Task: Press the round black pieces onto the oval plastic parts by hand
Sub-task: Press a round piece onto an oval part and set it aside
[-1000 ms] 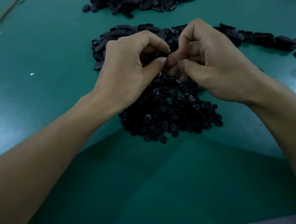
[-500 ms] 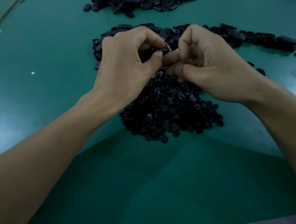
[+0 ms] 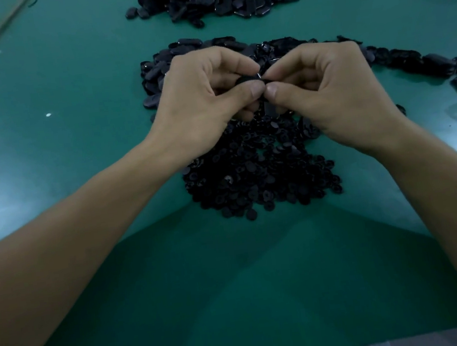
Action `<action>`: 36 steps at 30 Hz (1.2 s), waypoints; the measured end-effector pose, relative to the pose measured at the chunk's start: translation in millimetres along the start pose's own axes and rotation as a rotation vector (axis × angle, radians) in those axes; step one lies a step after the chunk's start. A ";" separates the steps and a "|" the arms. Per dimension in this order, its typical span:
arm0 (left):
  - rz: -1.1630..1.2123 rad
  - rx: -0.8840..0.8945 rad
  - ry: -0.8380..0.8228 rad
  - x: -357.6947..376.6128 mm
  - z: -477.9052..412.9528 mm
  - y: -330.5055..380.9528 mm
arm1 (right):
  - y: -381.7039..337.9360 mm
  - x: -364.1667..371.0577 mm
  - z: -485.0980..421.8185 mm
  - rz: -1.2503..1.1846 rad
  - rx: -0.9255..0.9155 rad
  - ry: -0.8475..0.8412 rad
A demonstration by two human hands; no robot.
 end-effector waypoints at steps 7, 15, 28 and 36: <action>0.038 -0.061 0.011 1.0 1.8 0.8 | 0.7 0.2 0.6 -0.021 0.041 0.001; -0.063 -0.039 -0.072 0.9 -0.1 1.5 | -1.4 -0.7 0.1 0.048 0.039 0.021; 0.029 -0.030 -0.135 -6.9 -4.6 2.2 | -5.2 5.6 0.0 0.046 0.063 0.085; -0.136 0.042 -0.157 -6.8 -3.5 2.4 | -4.9 3.7 1.2 0.049 0.044 0.073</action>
Point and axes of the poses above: each hand's wrist, its own z-axis away from the middle knuckle, its own x-axis out of the palm, y = z × x, the point moved 1 cm from there along -z, towards the middle knuckle, and after that the axes turned 15 degrees about x, right-handed, at the moved point
